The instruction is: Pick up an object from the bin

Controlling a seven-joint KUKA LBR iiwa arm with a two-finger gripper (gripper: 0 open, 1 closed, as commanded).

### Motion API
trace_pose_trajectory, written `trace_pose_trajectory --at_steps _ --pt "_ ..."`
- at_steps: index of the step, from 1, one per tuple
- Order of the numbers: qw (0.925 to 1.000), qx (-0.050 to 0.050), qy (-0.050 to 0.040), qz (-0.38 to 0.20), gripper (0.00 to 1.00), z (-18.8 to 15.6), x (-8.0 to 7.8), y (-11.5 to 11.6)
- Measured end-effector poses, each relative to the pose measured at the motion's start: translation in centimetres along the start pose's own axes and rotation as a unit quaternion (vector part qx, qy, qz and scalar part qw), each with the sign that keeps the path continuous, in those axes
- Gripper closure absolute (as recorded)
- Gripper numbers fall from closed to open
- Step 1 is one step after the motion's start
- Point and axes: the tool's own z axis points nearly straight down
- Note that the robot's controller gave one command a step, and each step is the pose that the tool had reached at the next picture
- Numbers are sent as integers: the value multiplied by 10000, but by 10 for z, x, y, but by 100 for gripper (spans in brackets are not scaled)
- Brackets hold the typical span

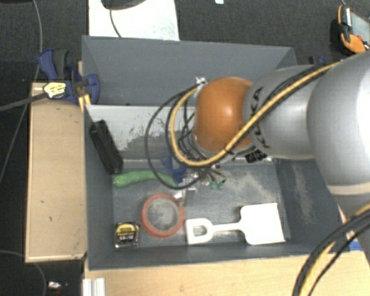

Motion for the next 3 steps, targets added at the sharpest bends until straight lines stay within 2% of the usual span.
trace_pose_trajectory --at_steps 1,2,3 --pt "9992 -39 -60 399 0 10 -12 72" --pt "10000 5 -1 68 0 16 -5 -4" --pt "9972 -43 -67 747 0 12 -3 122"
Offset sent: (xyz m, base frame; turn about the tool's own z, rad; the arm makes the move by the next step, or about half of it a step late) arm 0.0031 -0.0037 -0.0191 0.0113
